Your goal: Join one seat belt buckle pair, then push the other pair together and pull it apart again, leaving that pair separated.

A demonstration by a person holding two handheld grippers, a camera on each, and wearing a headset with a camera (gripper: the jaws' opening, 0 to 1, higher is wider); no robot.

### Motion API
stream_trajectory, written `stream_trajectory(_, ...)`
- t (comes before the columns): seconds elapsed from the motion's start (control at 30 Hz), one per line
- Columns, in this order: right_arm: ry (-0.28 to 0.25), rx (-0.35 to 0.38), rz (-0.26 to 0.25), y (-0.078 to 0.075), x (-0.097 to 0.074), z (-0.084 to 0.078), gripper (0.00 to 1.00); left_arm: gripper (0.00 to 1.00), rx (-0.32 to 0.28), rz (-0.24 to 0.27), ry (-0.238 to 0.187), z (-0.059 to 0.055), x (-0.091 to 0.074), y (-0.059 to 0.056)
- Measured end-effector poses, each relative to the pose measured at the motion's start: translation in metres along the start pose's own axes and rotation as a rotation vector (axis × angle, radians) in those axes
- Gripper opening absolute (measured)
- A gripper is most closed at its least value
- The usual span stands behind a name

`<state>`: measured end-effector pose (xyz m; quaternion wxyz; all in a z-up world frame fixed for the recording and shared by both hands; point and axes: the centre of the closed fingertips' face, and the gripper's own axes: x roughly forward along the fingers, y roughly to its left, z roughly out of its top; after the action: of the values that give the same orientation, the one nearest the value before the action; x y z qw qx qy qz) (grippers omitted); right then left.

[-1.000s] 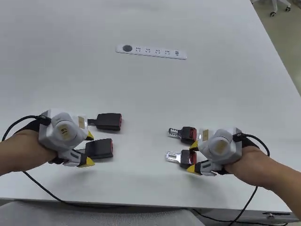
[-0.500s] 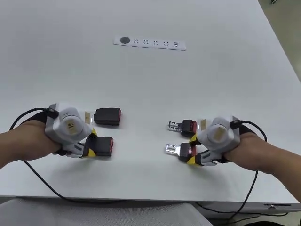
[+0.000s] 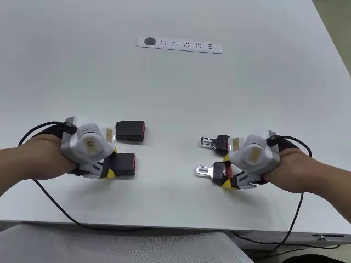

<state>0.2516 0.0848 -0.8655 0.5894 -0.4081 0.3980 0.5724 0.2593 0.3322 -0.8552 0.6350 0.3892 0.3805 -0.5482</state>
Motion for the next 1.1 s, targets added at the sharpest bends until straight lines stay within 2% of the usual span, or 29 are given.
stream_trajectory(0.3,0.011,0.001,0.017,-0.001,0.0,0.0,0.34,0.33,0.008,-0.004,0.003,0.001,0.0,-0.002)
stream_trajectory(0.4,0.031,-0.005,0.02,-0.001,0.001,0.001,0.34,0.32,0.007,-0.002,0.009,0.001,0.0,-0.002)
stream_trajectory(0.53,0.033,0.004,0.003,-0.003,0.002,0.004,0.34,0.32,0.004,-0.002,0.007,0.002,-0.001,-0.002)
stream_trajectory(0.67,0.017,0.006,-0.007,0.001,0.005,0.015,0.34,0.32,0.011,-0.006,0.015,0.003,0.0,-0.003)
stream_trajectory(0.9,-0.015,0.02,-0.012,0.005,0.012,0.035,0.34,0.32,0.011,-0.001,0.001,0.003,-0.001,-0.003)
stream_trajectory(1.0,-0.029,0.019,-0.015,0.004,0.016,0.044,0.34,0.32,0.03,-0.003,0.008,0.004,-0.001,-0.004)
stream_trajectory(1.1,-0.041,0.032,-0.019,0.005,0.019,0.054,0.34,0.32,0.028,-0.008,0.01,0.001,0.001,-0.002)
